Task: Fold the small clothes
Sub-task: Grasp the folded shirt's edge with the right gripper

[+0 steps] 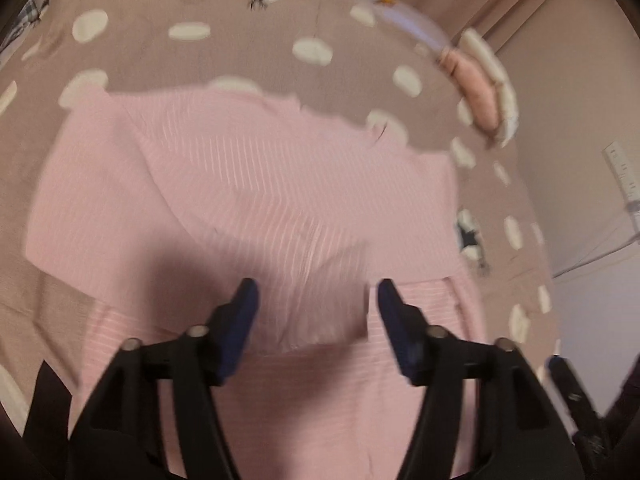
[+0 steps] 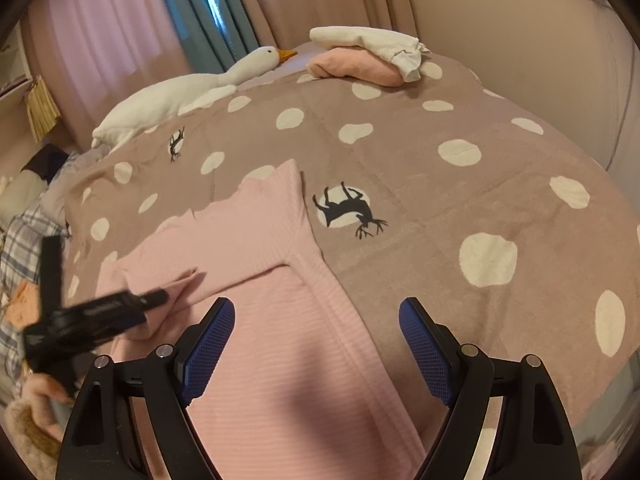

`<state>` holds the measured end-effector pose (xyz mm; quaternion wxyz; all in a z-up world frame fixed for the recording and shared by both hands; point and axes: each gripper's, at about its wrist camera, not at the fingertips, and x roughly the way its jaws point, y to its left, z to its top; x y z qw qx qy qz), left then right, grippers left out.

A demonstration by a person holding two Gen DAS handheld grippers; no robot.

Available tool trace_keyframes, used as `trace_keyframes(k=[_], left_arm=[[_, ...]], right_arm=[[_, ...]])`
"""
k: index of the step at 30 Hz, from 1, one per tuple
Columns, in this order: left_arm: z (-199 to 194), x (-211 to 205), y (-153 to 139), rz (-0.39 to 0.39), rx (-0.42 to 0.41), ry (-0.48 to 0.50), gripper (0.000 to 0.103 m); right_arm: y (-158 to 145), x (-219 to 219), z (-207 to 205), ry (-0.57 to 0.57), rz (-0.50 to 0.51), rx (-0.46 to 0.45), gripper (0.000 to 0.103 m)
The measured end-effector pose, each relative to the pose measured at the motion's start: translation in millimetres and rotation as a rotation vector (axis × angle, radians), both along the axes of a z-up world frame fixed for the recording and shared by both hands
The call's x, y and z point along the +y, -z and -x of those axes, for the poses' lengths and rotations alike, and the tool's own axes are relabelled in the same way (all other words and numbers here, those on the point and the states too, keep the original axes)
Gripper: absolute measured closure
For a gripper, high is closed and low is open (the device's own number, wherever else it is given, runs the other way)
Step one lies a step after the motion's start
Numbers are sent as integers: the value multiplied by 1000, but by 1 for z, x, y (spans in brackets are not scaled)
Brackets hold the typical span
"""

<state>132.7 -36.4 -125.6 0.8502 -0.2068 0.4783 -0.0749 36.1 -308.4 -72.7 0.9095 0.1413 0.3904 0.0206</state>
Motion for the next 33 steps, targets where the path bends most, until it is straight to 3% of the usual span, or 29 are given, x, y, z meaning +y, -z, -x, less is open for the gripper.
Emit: trace_keyframes(k=[2,5,9,12,18,23,28,31,33], left_arm=[[14,15,-20,-1,-49,-21,22],[33,44,-34,-32,-100,-108,20],[55,89,-37,-120,-80,-257,20],[71,121,-34,-115,-59,-344,20],[92,154,-32,-133,-37,-444,20],[103,165,-31,-142,-33,-475,20],[108,171,-32,-166,-33,-495,20],[110,174,-31,-162,-32,-500,20],[110,175,-30,-161,-29,-501,20]], right_arm=[[-1,4,-2,-14,8,-2,19],[-3,14,-7,-48,18,-7,19],[-4,36,-21,-128,10,-2,19],[-2,58,-33,-198,2,6,19],[17,120,-65,-361,-42,88,19],[47,160,-93,-385,-11,189,21],[75,181,-102,-374,62,268,33],[74,185,-97,-353,145,236,51],[71,183,-95,-365,135,236,67]])
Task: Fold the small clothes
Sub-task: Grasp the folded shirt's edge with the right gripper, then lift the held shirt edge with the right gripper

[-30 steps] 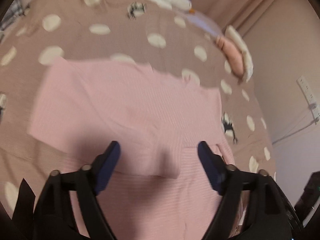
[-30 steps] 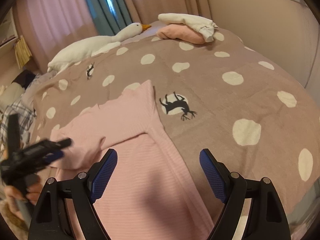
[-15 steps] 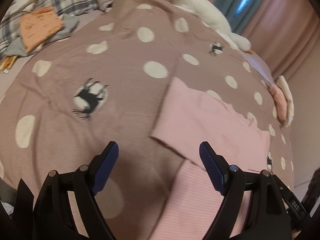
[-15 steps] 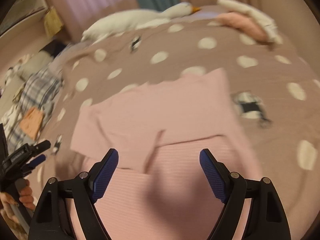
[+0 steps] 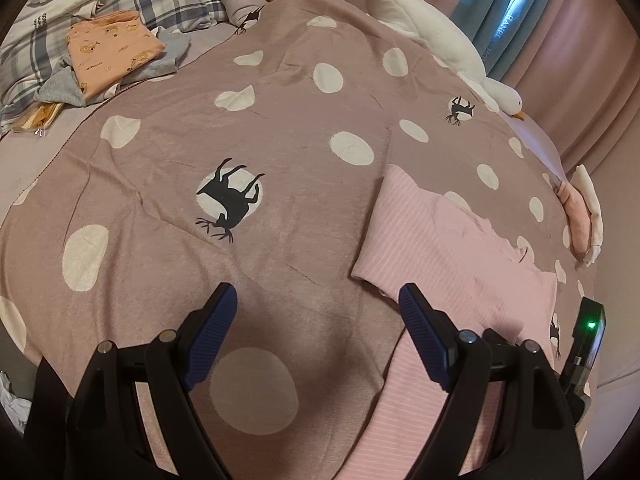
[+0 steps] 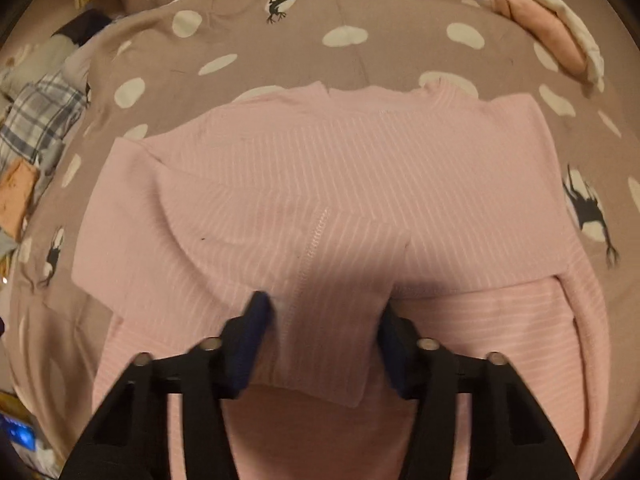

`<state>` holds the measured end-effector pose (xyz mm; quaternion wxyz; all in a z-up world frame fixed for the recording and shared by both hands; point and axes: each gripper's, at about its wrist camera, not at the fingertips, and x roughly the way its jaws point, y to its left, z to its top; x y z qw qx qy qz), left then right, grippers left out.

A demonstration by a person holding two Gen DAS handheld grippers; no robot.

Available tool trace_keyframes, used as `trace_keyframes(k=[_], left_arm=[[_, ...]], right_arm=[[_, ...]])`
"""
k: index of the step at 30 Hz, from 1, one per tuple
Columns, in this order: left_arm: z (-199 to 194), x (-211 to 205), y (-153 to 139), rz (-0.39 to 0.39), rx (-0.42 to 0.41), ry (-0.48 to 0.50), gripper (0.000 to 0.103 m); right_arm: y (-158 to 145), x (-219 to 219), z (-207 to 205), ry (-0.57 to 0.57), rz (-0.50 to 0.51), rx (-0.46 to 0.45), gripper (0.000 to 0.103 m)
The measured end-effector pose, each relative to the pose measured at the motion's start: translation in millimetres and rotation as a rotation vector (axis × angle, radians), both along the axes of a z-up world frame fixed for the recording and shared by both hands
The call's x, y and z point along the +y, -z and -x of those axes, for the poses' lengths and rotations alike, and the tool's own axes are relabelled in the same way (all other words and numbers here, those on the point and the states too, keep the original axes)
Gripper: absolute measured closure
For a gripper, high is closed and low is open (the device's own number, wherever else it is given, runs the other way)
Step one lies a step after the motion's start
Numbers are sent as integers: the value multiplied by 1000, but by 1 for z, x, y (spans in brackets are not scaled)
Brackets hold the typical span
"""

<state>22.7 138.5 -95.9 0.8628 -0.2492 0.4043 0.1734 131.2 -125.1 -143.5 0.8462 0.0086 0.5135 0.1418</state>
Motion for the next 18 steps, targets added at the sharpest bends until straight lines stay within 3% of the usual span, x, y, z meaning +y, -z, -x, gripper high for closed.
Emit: trace_keyframes(k=[3,11,18], left_arm=[[0,0,1,-1,4,1,20],[-2,0,5,9,9,9,20],[-1,3,5,19,8,2,20]], right_arm=[[-8,-7,5,-29,-49,11,90],[-61,-13,21,-66,-65,-121,92],[-105,-6,5,-94,-61,-218,92]])
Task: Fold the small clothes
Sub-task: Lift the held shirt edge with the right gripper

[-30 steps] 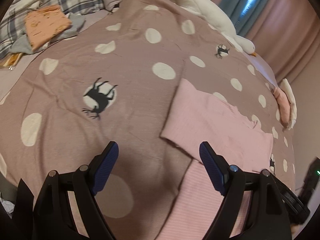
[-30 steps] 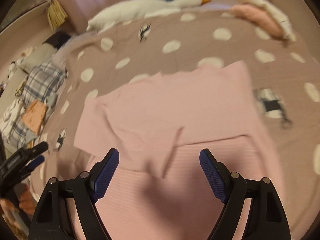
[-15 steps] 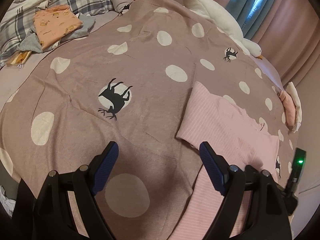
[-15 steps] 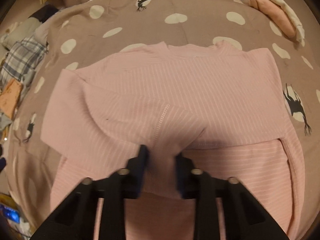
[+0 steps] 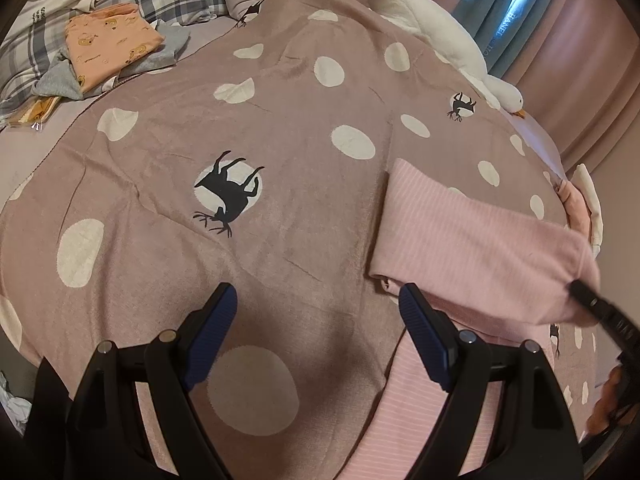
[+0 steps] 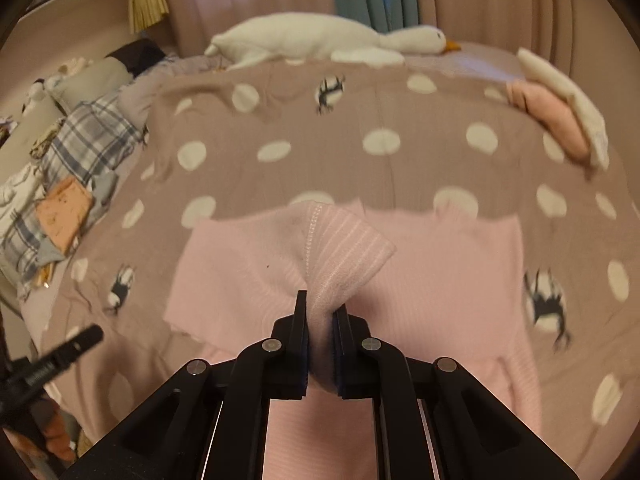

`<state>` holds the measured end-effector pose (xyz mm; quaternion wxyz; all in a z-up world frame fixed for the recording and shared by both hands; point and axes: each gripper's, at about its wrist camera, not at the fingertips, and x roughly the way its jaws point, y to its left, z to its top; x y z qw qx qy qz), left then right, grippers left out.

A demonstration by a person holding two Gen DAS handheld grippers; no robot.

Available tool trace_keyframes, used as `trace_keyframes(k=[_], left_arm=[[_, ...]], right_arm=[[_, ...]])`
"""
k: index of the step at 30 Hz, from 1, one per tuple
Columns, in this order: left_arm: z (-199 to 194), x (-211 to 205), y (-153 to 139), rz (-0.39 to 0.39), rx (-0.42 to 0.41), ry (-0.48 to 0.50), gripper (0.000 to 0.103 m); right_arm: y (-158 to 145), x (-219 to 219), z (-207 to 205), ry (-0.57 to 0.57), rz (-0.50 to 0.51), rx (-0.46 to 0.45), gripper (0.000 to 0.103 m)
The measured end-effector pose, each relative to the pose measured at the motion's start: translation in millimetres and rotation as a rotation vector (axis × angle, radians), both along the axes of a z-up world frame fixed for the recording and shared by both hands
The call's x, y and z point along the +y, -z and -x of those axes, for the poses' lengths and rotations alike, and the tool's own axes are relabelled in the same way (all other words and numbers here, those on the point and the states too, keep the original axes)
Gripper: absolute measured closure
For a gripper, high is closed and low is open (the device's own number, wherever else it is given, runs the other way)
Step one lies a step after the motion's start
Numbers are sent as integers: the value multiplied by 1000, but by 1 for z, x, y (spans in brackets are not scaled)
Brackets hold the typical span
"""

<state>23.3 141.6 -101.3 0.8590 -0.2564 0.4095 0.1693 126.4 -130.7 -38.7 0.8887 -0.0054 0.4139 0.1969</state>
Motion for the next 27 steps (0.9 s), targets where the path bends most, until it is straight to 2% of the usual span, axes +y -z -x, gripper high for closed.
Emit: trace_keyframes(k=[11,18,27], left_arm=[[-2,1,0,13,1,8,20],[-10,-3,-4,17,-8,26,20],[-31,-15,-13,31,-19,74,20]], right_arm=[[-31,2,-7,-22,-9,-49,93],[-61,-8,-10,-9,12,-134,93],[-71,-29,-21,47,48,-165,93]])
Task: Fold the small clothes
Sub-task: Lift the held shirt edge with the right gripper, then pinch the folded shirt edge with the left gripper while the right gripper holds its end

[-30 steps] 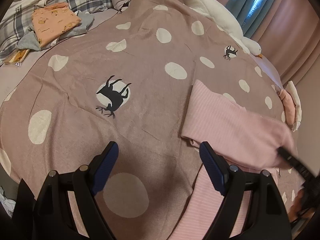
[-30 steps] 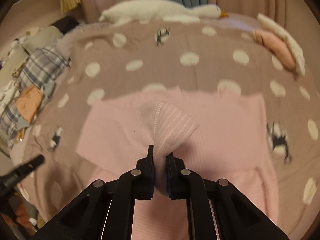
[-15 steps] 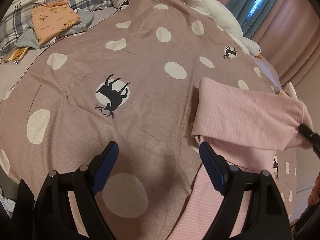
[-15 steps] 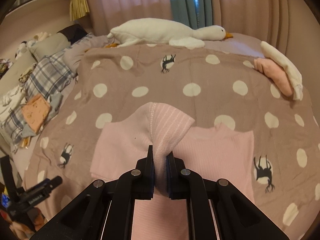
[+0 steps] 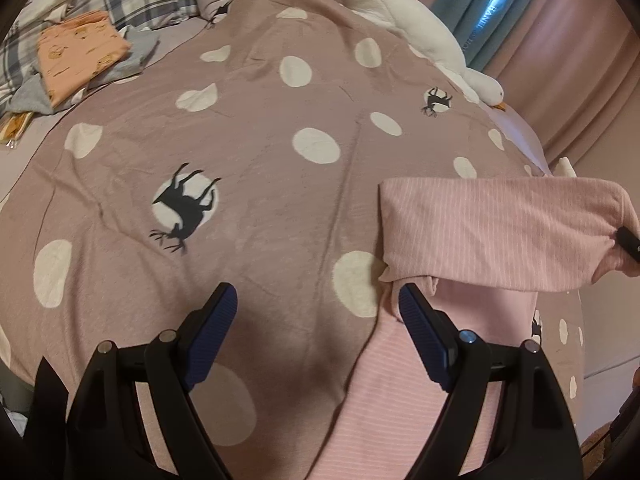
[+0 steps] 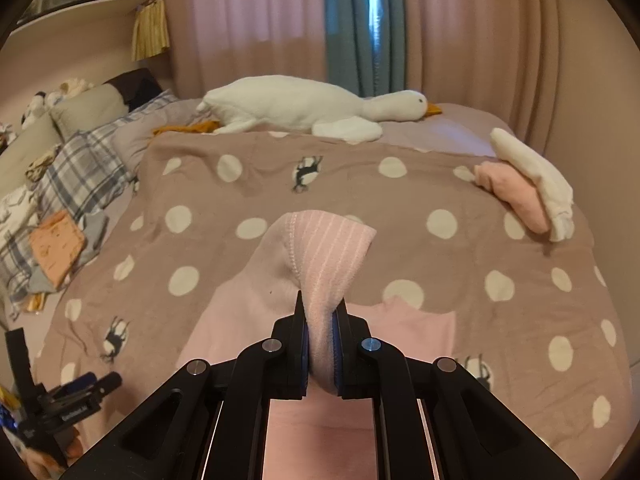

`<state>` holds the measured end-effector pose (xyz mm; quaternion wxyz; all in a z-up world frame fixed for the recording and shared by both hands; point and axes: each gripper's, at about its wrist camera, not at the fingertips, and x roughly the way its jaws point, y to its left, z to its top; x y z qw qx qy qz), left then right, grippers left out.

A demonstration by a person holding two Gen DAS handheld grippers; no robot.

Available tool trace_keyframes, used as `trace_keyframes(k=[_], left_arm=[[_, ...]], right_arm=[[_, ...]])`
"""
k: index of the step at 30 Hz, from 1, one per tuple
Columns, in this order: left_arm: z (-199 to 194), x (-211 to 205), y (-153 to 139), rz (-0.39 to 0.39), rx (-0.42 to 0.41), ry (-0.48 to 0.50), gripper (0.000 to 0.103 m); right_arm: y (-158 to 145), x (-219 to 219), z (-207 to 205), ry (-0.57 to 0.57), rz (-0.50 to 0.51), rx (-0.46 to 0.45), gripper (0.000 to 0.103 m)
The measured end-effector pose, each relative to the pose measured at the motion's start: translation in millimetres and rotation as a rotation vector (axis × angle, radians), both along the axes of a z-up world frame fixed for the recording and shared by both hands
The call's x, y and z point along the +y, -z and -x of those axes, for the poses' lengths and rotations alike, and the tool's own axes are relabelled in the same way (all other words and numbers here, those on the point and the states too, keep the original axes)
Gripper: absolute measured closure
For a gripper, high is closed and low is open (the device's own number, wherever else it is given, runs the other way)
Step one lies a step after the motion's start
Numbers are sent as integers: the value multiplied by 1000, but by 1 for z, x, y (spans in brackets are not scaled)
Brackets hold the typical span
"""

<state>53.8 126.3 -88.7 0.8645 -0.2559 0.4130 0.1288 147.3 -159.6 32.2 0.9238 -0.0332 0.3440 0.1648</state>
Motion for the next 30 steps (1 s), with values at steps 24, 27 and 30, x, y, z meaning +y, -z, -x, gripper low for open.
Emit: trace_keyframes(k=[24,27,30], left_arm=[[-88,-72,48,107,94,235,68],[-94,-77,62,98,132,235,68],[-98,-79,72,70,164,225,68]], right_arm=[[36,-55,-26,108,-1,101,93],[42,-60,-28,113,-3,118,93],[48,-64,-31,116,-4,135,93]])
